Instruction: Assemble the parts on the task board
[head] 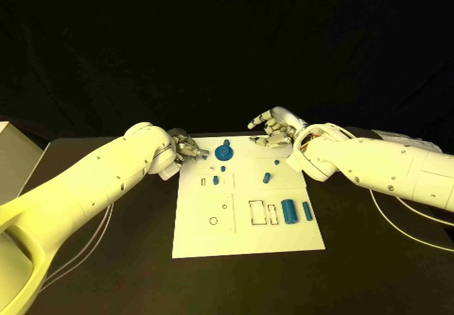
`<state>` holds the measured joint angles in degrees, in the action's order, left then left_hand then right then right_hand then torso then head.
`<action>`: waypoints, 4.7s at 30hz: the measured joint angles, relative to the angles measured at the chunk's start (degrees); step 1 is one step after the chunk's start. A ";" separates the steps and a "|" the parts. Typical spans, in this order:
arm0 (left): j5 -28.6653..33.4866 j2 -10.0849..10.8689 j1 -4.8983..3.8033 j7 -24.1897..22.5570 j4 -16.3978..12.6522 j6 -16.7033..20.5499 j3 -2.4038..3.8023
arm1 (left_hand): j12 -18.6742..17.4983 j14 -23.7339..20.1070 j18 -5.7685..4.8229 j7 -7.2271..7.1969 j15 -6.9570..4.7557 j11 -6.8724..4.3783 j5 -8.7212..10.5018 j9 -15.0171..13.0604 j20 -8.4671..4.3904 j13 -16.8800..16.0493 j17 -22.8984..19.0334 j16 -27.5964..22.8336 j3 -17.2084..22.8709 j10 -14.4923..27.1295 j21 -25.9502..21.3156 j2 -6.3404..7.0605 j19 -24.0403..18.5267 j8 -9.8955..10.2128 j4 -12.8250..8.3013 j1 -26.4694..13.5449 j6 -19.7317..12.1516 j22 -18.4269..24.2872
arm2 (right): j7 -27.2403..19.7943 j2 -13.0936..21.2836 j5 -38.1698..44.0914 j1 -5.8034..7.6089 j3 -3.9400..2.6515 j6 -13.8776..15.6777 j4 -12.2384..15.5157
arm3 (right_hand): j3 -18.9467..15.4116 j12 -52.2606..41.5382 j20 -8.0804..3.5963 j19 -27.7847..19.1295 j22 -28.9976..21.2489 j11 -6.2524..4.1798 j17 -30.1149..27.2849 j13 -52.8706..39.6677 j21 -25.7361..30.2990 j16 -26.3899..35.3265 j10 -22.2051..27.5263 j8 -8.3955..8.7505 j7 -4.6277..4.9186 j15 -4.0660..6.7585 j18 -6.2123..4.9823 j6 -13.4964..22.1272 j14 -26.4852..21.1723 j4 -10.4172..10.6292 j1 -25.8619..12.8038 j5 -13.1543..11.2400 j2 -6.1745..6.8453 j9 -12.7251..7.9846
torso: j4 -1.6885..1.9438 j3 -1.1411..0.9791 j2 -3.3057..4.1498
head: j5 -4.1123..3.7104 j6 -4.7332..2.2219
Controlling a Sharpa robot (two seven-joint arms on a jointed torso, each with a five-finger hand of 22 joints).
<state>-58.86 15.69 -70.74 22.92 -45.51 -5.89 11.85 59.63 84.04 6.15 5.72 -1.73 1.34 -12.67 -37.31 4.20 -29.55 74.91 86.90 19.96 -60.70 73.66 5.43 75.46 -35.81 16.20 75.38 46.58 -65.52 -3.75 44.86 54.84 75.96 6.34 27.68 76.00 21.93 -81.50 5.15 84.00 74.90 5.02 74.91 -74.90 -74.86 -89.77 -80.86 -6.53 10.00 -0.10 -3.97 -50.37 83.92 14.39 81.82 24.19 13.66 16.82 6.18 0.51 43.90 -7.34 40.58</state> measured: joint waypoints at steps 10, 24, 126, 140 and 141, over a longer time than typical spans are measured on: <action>0.99 0.11 -0.08 -0.34 0.11 -0.09 -0.12 | 0.00 0.00 0.00 0.00 0.00 0.11 0.08 1.18 0.00 0.35 0.00 0.23 8.40 0.09 0.41 0.49 0.00 0.21 -2.33 3.46 -0.43 -0.55 | 0.01 0.00 0.00 0.00 0.00 -0.03 -0.04 | 0.00 0.00 0.00 0.00 0.05 0.00 0.00 0.00 0.00 0.00 0.00 0.00 0.00 0.00 0.00 0.00 0.00 0.00 0.00 0.00 0.00 0.00 | -0.01 -0.02 -0.01 | 0.24 0.14; 2.24 1.76 0.01 -1.28 -2.42 0.13 -0.19 | 0.24 0.01 0.01 -0.44 -0.42 -0.69 -1.53 -0.47 -0.41 -1.81 0.00 0.67 16.69 -4.28 1.87 3.50 0.83 -4.99 -2.48 -1.94 0.02 -2.61 | 0.01 0.00 0.00 -0.01 0.00 -0.09 -0.21 | 0.00 -0.25 0.00 0.00 0.03 -0.20 0.00 0.00 0.00 0.00 -0.20 0.00 0.20 0.00 0.00 -0.22 0.00 0.00 0.00 0.00 0.00 0.00 | -0.01 0.03 -0.09 | 0.12 0.05; -8.60 17.84 9.40 1.19 -32.38 11.96 -1.81 | 0.94 0.01 -0.92 -1.44 -1.22 -1.30 -3.84 -0.39 -1.22 -3.45 0.00 1.56 22.34 -7.34 3.73 5.51 2.46 -6.47 -6.89 -8.19 1.89 -5.05 | 0.01 1.32 -0.08 -1.35 0.03 -0.65 -0.41 | 0.87 -0.24 0.00 0.00 0.01 0.01 0.00 0.00 0.00 0.00 -0.41 0.00 0.01 0.00 0.00 -0.40 0.00 -0.40 -0.55 0.22 0.05 0.00 | 0.77 0.45 -1.41 | 0.03 1.57; -9.51 17.50 9.34 1.26 -32.16 11.75 -1.85 | 0.94 0.01 -0.92 -1.44 -1.22 -1.21 -3.64 -0.42 -1.22 -3.31 0.00 1.56 22.34 -7.41 3.73 5.48 2.46 -6.44 -6.90 -8.17 1.89 -5.04 | 0.01 1.42 -0.08 -1.35 0.01 -0.69 -0.31 | 0.87 -0.24 0.00 0.00 0.05 0.01 0.00 0.00 0.00 0.00 -0.41 0.00 0.01 0.00 0.00 -0.40 0.00 -0.40 -0.54 0.22 0.06 0.00 | 0.74 0.42 -1.36 | -0.01 1.66; -9.58 17.46 9.34 1.26 -32.15 11.76 -1.86 | 0.94 0.01 -0.92 -1.44 -1.22 -1.21 -3.64 -0.42 -1.22 -3.31 0.00 1.56 22.34 -7.41 3.73 5.48 2.46 -6.43 -6.90 -8.17 1.89 -5.04 | 0.01 1.43 -0.08 -1.35 0.02 -0.69 -0.30 | 0.86 -0.24 0.00 0.00 0.05 0.01 0.00 0.00 0.00 0.00 -0.41 0.00 0.01 0.00 0.00 -0.40 0.00 -0.40 -0.54 0.22 0.06 0.00 | 0.74 0.42 -1.35 | -0.02 1.66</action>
<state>-68.43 33.15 -61.40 24.17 -77.65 5.87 9.99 60.57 84.05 5.23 4.29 -2.96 0.13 -16.31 -37.72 2.98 -32.86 74.91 88.46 42.30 -68.11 77.39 10.91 77.92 -42.24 9.31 67.21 48.47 -70.56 -3.74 46.29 54.76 74.61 6.35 27.00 75.70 22.80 -81.74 5.15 84.00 74.95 5.03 74.91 -74.91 -74.86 -89.77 -81.27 -6.53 10.01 -0.10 -3.97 -50.77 83.92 13.99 81.27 24.41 13.71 16.82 6.92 0.93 42.54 -7.36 42.25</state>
